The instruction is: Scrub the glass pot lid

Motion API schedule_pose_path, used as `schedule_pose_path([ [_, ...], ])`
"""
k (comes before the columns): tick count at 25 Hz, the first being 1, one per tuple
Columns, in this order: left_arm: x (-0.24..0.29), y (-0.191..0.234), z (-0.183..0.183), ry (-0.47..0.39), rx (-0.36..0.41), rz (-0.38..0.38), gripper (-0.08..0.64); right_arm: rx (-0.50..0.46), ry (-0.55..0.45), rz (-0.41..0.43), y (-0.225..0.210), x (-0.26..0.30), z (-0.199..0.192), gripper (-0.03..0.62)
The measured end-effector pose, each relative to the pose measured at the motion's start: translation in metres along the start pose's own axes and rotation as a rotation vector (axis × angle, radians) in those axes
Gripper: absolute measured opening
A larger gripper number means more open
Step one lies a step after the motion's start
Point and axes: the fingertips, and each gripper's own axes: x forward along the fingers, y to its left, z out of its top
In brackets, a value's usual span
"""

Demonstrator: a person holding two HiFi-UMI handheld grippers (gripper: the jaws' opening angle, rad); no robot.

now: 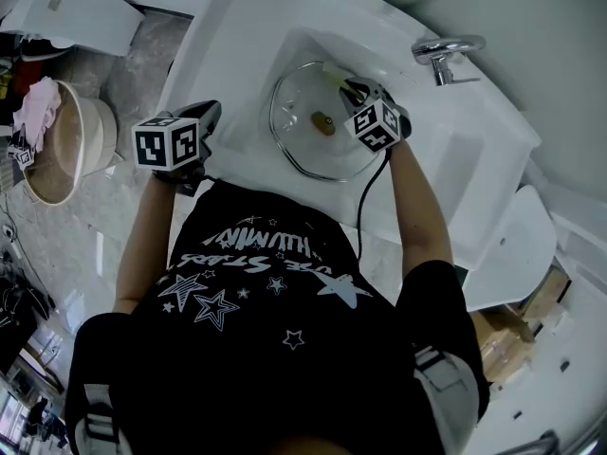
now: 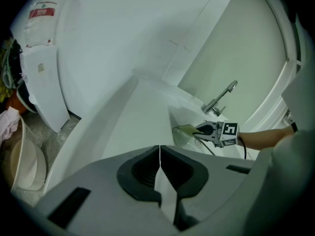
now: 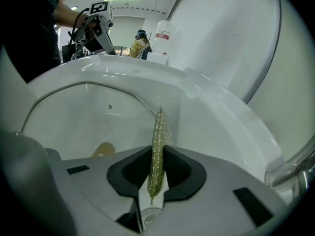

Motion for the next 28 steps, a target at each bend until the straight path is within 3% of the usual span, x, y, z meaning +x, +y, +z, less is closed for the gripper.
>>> schedule_pose_path([
  [6,-0.001,0.001,-0.006,0.007,-0.011,0.002,0.014,-0.036,0.010,0.027,0.017,0.002,-0.005,0.065],
  [15,-0.005,0.002,-0.008,0.008,-0.004,-0.001,0.014,0.016,0.077,0.035,0.024,0.012,-0.010,0.066],
  [28,-0.012,-0.019,-0.027,0.004,0.015,-0.048,0.014,0.113,0.023,0.215,0.095,-0.023,-0.001,0.067],
])
